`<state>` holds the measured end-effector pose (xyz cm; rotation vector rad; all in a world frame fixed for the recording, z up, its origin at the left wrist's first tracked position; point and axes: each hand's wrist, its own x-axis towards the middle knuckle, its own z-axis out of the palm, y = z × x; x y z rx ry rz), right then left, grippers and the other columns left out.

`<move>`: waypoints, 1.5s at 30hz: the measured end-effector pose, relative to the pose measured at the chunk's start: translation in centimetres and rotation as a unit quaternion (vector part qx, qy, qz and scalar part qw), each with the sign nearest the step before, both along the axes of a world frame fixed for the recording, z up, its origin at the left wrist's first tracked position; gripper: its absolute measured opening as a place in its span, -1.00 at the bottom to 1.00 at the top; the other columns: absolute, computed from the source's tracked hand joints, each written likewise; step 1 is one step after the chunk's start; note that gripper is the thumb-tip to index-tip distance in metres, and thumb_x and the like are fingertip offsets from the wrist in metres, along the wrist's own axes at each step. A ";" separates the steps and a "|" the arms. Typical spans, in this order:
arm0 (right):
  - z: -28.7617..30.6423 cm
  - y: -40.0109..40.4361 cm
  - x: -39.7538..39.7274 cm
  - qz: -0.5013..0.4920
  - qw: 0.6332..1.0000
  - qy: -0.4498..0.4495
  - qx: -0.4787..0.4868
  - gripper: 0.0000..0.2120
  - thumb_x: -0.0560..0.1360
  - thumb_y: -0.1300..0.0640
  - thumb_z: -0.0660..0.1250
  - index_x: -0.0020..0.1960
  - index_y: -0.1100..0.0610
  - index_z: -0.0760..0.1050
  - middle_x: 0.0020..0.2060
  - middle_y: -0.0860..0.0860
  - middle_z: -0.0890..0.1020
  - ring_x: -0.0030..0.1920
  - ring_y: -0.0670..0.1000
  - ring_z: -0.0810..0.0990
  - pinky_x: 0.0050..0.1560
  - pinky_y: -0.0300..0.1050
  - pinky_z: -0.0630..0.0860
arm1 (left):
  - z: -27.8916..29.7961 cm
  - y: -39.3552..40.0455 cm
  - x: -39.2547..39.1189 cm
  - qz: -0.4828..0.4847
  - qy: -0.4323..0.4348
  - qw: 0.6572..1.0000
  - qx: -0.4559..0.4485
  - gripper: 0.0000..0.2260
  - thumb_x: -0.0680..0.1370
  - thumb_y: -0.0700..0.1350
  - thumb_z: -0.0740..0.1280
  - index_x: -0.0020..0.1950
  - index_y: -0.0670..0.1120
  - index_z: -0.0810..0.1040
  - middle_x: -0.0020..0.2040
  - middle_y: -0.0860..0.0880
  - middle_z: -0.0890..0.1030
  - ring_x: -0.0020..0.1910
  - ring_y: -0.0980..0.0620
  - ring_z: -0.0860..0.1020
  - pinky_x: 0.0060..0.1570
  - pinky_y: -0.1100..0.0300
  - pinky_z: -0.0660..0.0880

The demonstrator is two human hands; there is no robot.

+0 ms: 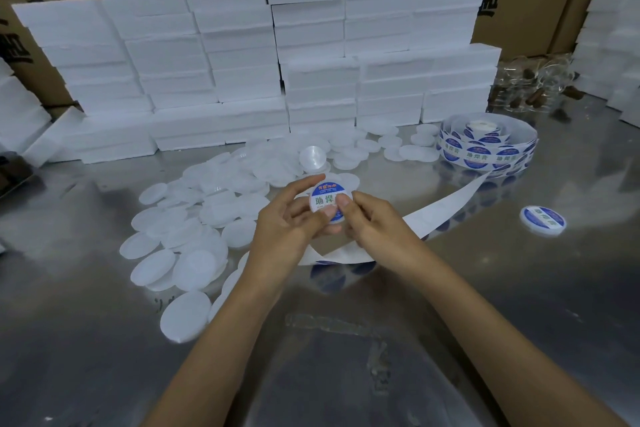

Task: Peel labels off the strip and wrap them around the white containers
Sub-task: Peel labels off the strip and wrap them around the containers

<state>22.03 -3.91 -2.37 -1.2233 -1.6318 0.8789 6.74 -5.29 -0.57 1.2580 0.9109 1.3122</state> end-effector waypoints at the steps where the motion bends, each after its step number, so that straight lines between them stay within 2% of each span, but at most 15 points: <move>1: -0.1 0.2 0.0 -0.006 1.000 0.018 -0.012 -0.65 0.66 -0.08 0.14 -0.12 0.10 0.52 -0.46 -0.15 0.48 -0.41 -0.16 0.41 -0.31 -0.23 0.34 | 0.0 0.0 0.1 0.005 0.007 1.000 0.004 -0.62 0.55 -0.25 0.42 0.35 -0.05 0.56 0.07 -0.09 0.73 0.03 -0.06 0.71 -0.08 0.18 0.65; 5: -0.1 1.1 1.0 -0.144 0.968 0.188 -0.085 -0.57 0.65 -0.13 0.15 -0.27 0.11 0.44 -0.52 -0.11 0.47 -0.58 -0.15 0.33 -0.59 -0.32 0.23 | -0.3 0.3 -0.1 0.056 0.013 0.998 0.012 -0.69 0.64 -0.21 0.31 0.38 0.01 0.52 0.04 0.01 0.73 0.00 0.01 0.71 -0.06 0.24 0.63; 11: 0.5 2.4 7.1 -0.326 0.782 0.514 -0.135 -0.66 0.69 0.00 0.11 -0.16 0.14 0.46 -0.41 0.00 0.49 -0.58 -0.14 0.33 -0.61 -0.34 0.27 | -0.5 0.6 -0.7 0.081 0.024 0.996 -0.012 -0.76 0.66 -0.23 0.20 0.18 -0.03 0.62 -0.03 -0.08 0.73 -0.07 -0.03 0.72 -0.15 0.21 0.64; 15: 0.2 2.2 10.6 -0.358 0.684 0.622 -0.130 -0.68 0.69 0.13 0.05 -0.18 0.17 0.41 -0.38 0.02 0.44 -0.61 -0.13 0.33 -0.61 -0.34 0.26 | -0.9 0.8 -0.5 0.096 0.078 0.992 -0.022 -0.75 0.66 -0.21 0.19 0.08 0.00 0.66 -0.11 -0.04 0.74 -0.17 -0.06 0.71 -0.27 0.23 0.62; 19: 0.0 2.0 12.1 -0.347 0.651 0.665 -0.117 -0.70 0.63 0.24 -0.05 -0.19 0.16 0.36 -0.49 0.00 0.44 -0.69 -0.14 0.34 -0.62 -0.35 0.27 | -1.1 0.9 -0.5 0.105 0.092 0.990 -0.025 -0.77 0.66 -0.20 0.20 0.11 0.04 0.62 -0.12 -0.03 0.73 -0.20 -0.05 0.71 -0.27 0.19 0.63; 21: -0.2 2.0 12.2 -0.342 0.655 0.664 -0.117 -0.70 0.65 0.20 -0.03 -0.19 0.16 0.36 -0.52 -0.01 0.46 -0.68 -0.14 0.35 -0.62 -0.35 0.29 | -1.1 0.9 -0.5 0.107 0.091 0.990 -0.026 -0.77 0.65 -0.20 0.20 0.12 0.03 0.61 -0.13 -0.03 0.73 -0.21 -0.05 0.70 -0.29 0.19 0.62; 24: -0.2 2.0 12.0 -0.348 0.673 0.640 -0.131 -0.68 0.70 0.07 0.04 -0.16 0.17 0.38 -0.36 0.01 0.48 -0.56 -0.13 0.37 -0.58 -0.35 0.31 | -1.1 1.0 -0.6 0.115 0.097 0.988 -0.033 -0.76 0.65 -0.20 0.20 0.12 0.05 0.62 -0.14 -0.03 0.73 -0.22 -0.05 0.70 -0.29 0.19 0.63; 26: 0.1 2.1 11.4 -0.376 0.707 0.583 -0.139 -0.78 0.66 0.14 0.12 -0.09 0.17 0.45 -0.32 0.02 0.52 -0.48 -0.11 0.37 -0.55 -0.33 0.35 | -1.1 1.0 -0.6 0.117 0.097 0.988 -0.038 -0.76 0.65 -0.20 0.20 0.12 0.05 0.62 -0.14 -0.03 0.73 -0.22 -0.06 0.70 -0.27 0.16 0.63; 28: 0.5 2.2 10.3 -0.426 0.775 0.458 -0.092 -0.87 0.59 0.23 0.20 0.00 0.18 0.53 -0.34 0.02 0.56 -0.49 -0.10 0.40 -0.53 -0.29 0.39 | -1.2 1.1 -0.6 0.122 0.101 0.986 -0.043 -0.76 0.66 -0.20 0.20 0.12 0.07 0.62 -0.15 -0.01 0.73 -0.22 -0.04 0.70 -0.26 0.17 0.64; 30: 0.8 2.5 8.4 -0.415 0.865 0.280 0.019 -0.82 0.54 0.29 0.20 0.03 0.18 0.56 -0.34 0.02 0.58 -0.44 -0.10 0.49 -0.43 -0.25 0.45 | -1.3 1.3 -0.7 0.129 0.103 0.985 -0.052 -0.76 0.66 -0.19 0.22 0.12 0.08 0.62 -0.15 0.01 0.73 -0.22 -0.03 0.70 -0.25 0.17 0.65; 32: 0.7 3.2 5.9 -0.325 0.936 0.114 0.072 -0.80 0.50 0.33 0.22 0.03 0.14 0.55 -0.23 0.02 0.61 -0.22 -0.01 0.59 -0.18 -0.19 0.51 | -1.3 1.5 -0.8 0.132 0.097 0.985 -0.062 -0.76 0.65 -0.19 0.22 0.12 0.06 0.63 -0.14 -0.01 0.73 -0.21 -0.04 0.70 -0.22 0.15 0.65; 34: 0.0 4.8 4.0 -0.219 0.974 -0.040 0.038 -0.72 0.49 0.27 0.32 0.19 0.12 0.49 -0.01 0.02 0.59 0.05 0.05 0.56 0.06 -0.14 0.48 | -1.3 1.6 -0.9 0.132 0.087 0.985 -0.068 -0.75 0.64 -0.21 0.22 0.12 0.05 0.64 -0.15 -0.03 0.73 -0.23 -0.04 0.70 -0.24 0.15 0.65; 36: -0.8 6.7 2.7 -0.143 0.978 -0.152 -0.026 -0.44 0.48 0.15 0.41 0.42 0.08 0.31 0.22 0.04 0.50 0.26 0.08 0.45 0.24 -0.09 0.41 | -1.3 1.7 -1.1 0.131 0.077 0.986 -0.071 -0.74 0.63 -0.23 0.21 0.11 0.04 0.64 -0.16 -0.03 0.73 -0.25 -0.04 0.70 -0.29 0.18 0.63; 39: -1.6 9.4 1.7 -0.136 0.964 -0.218 -0.068 -0.18 0.43 -0.01 0.46 0.54 0.02 0.09 0.36 0.07 0.42 0.37 0.15 0.36 0.34 0.01 0.34 | -1.3 1.8 -1.4 0.126 0.067 0.987 -0.071 -0.74 0.64 -0.22 0.21 0.11 0.05 0.64 -0.17 -0.02 0.73 -0.25 -0.04 0.70 -0.33 0.22 0.61; 45: -3.0 11.6 1.5 -0.188 0.953 -0.239 -0.014 -0.30 0.43 -0.08 0.44 0.44 0.03 0.20 0.20 0.02 0.55 0.28 0.11 0.44 0.24 -0.03 0.29 | -1.1 2.3 -2.4 0.104 0.032 0.992 -0.065 -0.73 0.63 -0.25 0.18 0.10 0.00 0.64 -0.15 -0.10 0.73 -0.25 -0.11 0.69 -0.33 0.17 0.60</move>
